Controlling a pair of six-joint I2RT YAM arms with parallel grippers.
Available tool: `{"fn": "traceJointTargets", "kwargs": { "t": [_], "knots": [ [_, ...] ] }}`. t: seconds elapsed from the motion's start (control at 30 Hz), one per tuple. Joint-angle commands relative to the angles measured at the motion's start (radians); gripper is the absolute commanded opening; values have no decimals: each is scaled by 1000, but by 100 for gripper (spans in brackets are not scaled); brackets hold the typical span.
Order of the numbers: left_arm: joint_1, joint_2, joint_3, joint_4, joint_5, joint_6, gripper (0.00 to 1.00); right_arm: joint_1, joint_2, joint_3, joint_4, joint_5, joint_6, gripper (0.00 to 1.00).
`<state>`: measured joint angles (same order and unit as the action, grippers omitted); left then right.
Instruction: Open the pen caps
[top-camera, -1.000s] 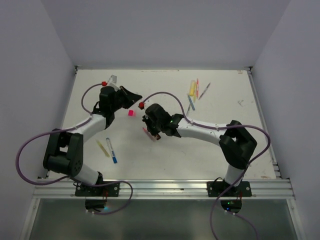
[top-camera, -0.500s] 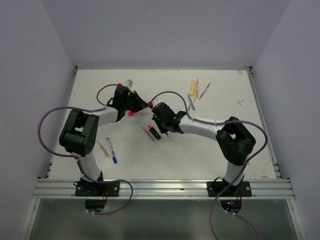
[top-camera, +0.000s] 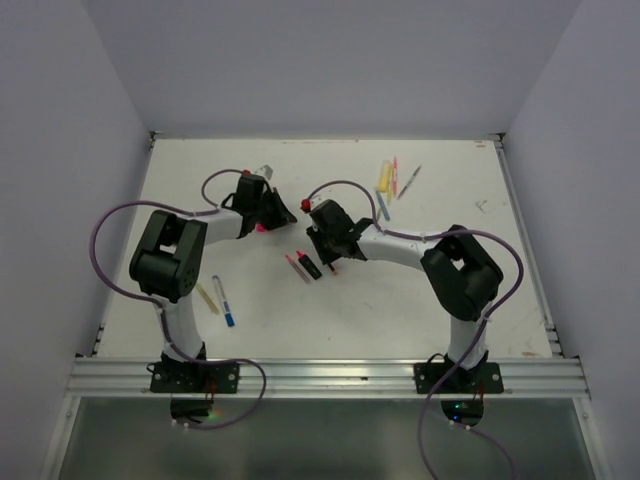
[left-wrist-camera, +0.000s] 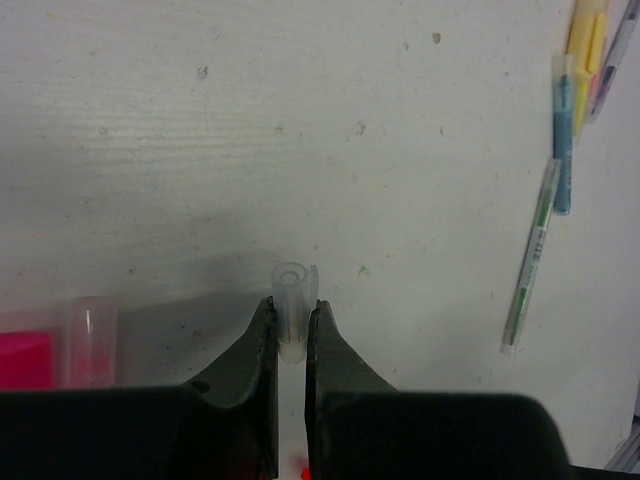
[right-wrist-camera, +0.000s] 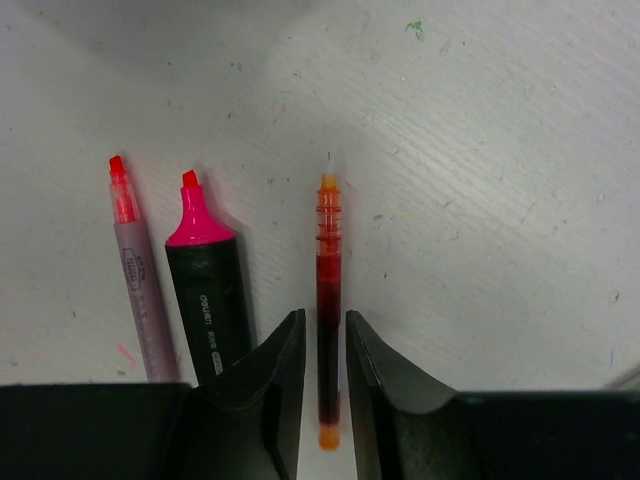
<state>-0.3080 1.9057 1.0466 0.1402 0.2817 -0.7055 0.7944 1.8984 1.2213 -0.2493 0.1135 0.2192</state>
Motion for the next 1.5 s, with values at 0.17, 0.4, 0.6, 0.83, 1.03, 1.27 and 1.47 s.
{"fn": "traceJointTargets", "kwargs": {
  "t": [0.17, 0.4, 0.6, 0.83, 1.03, 1.27, 1.47],
  "knots": [
    [-2, 16, 76, -139, -136, 112, 0, -6, -2, -8, 58, -72, 14, 34],
    [0, 38, 118, -234, -210, 144, 0, -23, -38, -14, 56, -67, 49, 42],
    [0, 61, 133, -249, -223, 152, 6, -175, -104, 67, -72, 63, 124, 43],
    [0, 75, 142, -269, -251, 163, 12, -296, -102, 60, -156, 202, 158, 41],
    [3, 92, 142, -281, -266, 173, 17, -328, -91, 47, -156, 218, 149, 41],
    [10, 84, 132, -268, -260, 176, 27, -330, -44, 32, -128, 180, 154, 41],
    [12, 78, 128, -261, -256, 172, 31, -328, -12, 23, -105, 144, 151, 39]
  ]
}}
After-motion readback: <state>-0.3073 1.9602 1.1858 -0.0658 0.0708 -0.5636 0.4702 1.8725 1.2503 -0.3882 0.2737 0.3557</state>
